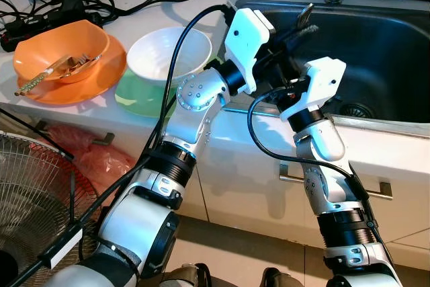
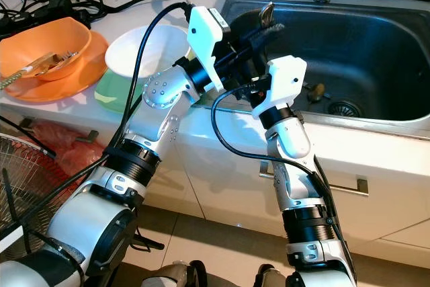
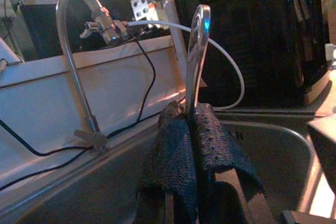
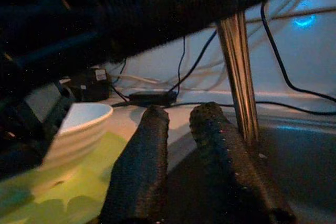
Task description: Kitchen organization
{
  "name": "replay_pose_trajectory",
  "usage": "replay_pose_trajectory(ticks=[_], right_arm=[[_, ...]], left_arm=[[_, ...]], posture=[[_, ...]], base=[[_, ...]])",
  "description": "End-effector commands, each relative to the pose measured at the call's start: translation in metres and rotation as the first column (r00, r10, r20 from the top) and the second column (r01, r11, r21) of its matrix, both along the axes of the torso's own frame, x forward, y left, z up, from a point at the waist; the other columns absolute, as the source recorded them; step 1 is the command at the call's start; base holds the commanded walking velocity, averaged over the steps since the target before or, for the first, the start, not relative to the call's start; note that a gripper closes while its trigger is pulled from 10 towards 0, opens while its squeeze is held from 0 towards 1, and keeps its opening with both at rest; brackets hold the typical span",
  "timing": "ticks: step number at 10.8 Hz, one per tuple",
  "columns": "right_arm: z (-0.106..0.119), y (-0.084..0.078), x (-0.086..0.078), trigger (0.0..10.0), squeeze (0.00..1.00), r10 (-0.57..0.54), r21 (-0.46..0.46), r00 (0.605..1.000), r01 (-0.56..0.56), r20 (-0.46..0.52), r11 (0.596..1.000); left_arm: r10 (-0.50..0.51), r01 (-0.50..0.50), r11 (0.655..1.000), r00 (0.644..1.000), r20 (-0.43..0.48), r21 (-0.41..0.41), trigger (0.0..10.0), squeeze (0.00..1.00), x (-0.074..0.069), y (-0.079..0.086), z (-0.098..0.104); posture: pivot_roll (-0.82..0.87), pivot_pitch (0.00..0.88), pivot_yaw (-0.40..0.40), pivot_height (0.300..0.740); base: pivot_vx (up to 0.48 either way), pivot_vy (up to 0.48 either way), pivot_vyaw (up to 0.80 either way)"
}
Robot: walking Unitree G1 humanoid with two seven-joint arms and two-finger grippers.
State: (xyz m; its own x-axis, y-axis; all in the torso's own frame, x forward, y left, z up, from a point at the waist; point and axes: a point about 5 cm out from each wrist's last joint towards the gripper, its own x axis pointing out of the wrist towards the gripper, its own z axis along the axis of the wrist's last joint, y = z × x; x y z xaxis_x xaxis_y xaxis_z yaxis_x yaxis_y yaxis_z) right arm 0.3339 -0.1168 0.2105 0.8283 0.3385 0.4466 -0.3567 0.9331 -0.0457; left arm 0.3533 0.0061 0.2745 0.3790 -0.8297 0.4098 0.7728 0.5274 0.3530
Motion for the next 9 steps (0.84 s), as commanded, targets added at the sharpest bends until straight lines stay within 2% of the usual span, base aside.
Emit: replay_pose_trajectory(ticks=[1,9], right_arm=[[0.0014,-0.0016,0.0009,0.0,0.00,-0.011,0.000,1.000,0.011,0.002,1.000],[-0.0008,-0.0047,0.0042,0.0,0.00,-0.041,0.007,0.999,0.041,-0.019,0.999]], left_arm=[[-0.010,0.010,1.000,1.000,0.014,0.013,10.0,0.00,-0.0025,0.0002,0.0003],[-0.009,0.009,0.999,1.000,-0.005,0.053,10.0,0.00,-0.0028,0.0012,-0.0071]], posture=[[0.01,0.145,0.117,0.740],[0.01,0.147,0.117,0.740]], base=[[0.000,0.000,0.00],[0.000,0.000,0.00]])
